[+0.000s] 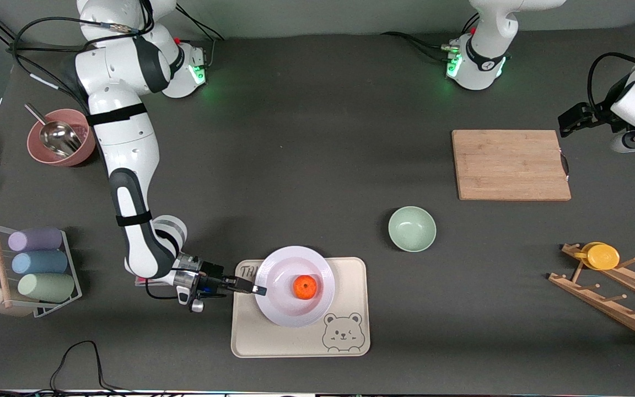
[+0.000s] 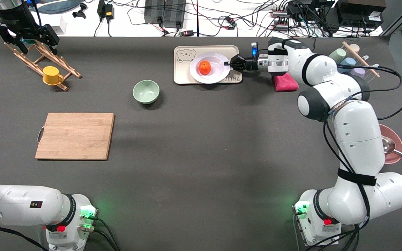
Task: Place orange and plate with both arms
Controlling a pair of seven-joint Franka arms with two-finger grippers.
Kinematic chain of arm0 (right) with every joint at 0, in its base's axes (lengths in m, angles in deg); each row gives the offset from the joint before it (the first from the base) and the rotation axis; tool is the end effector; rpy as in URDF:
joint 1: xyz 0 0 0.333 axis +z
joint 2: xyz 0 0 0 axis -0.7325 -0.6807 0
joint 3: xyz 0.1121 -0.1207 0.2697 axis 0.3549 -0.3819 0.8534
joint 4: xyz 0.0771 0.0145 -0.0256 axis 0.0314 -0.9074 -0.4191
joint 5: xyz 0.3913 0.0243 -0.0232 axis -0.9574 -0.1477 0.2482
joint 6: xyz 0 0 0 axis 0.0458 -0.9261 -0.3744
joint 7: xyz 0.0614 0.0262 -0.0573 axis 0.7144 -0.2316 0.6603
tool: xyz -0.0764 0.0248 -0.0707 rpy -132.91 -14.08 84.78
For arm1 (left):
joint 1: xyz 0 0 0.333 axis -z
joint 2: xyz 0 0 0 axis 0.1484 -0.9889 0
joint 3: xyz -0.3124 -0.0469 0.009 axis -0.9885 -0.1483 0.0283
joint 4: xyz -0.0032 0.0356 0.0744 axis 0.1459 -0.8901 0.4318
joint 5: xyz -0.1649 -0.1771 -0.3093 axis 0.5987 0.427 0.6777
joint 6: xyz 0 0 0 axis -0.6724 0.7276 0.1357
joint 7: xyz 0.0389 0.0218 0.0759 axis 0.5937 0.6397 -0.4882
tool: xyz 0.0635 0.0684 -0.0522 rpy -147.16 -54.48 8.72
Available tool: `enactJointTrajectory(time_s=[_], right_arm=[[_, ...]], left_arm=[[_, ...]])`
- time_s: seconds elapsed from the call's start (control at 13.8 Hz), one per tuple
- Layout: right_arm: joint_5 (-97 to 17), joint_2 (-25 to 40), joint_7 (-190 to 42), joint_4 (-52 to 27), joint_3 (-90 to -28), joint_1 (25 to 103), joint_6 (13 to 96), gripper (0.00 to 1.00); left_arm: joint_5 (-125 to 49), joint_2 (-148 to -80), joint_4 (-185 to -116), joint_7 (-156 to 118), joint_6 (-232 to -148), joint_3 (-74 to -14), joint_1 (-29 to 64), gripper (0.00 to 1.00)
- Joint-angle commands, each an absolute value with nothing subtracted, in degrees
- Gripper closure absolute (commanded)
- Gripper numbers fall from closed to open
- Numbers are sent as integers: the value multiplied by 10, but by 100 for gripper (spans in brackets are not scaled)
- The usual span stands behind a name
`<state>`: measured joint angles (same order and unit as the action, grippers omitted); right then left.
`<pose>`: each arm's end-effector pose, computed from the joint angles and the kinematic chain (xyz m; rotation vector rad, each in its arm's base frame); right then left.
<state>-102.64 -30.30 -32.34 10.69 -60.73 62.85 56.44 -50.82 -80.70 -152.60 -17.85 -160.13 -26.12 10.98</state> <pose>0.7115 0.1839 0.0971 -1.9015 0.1800 -0.2121 0.5030 -0.0183 0.5934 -3.0519 -0.0692 0.1765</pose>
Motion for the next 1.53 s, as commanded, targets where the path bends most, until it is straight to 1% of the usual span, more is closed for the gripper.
enactJointTrajectory(time_s=[0.0, 0.07, 0.15, 0.22, 0.29, 0.36, 0.51, 0.58, 0.65, 0.73, 0.8, 0.87, 0.95, 1.09, 1.16, 1.31, 1.45], right_arm=[[-1017, -318, -310, 125, -607, 629, 575, 100], [-1016, -318, -311, 125, -607, 629, 577, 84], [-1015, -318, -315, 125, -607, 629, 578, 51], [-1015, -318, -320, 126, -607, 629, 578, 40], [-1012, -316, -322, 126, -608, 629, 579, 39], [-1002, -315, -326, 127, -608, 629, 579, 34], [-967, -308, -352, 127, -609, 624, 580, 33], [-930, -301, -380, 127, -610, 620, 579, 29], [-889, -286, -419, 126, -610, 612, 579, 29], [-845, -274, -462, 127, -609, 605, 575, 25], [-803, -260, -502, 127, -609, 595, 570, 21], [-761, -246, -529, 127, -608, 586, 557, 13], [-720, -228, -548, 126, -608, 581, 539, 0], [-613, -179, -566, 119, -610, 574, 489, 0], [-549, -146, -590, 108, -610, 564, 471, 0], [-426, -74, -623, 99, -610, 561, 410, 0], [-349, 2, -680, 78, -610, 555, 349, 0]], left_arm=[[-505, -818, -1507, -192, -1588, -259, 116, 0], [-505, -818, -1507, -192, -1587, -260, 116, 0], [-505, -818, -1506, -192, -1586, -261, 116, 0], [-505, -818, -1506, -192, -1586, -261, 115, 0], [-505, -818, -1507, -192, -1586, -261, 115, 0], [-505, -818, -1506, -192, -1587, -262, 115, 0], [-505, -818, -1507, -192, -1586, -262, 116, 0], [-505, -818, -1507, -192, -1586, -262, 115, 0], [-505, -818, -1507, -192, -1585, -262, 116, 0], [-505, -818, -1507, -192, -1585, -262, 116, 0], [-505, -818, -1507, -192, -1585, -262, 116, 0], [-505, -818, -1507, -192, -1585, -262, 116, 0], [-505, -818, -1507, -192, -1585, -262, 116, 0], [-505, -818, -1507, -196, -1585, -262, 116, 0], [-505, -818, -1507, -199, -1585, -263, 116, 0], [-505, -818, -1507, -200, -1579, -268, 116, 0], [-505, -818, -1507, -200, -1578, -271, 116, 0]])
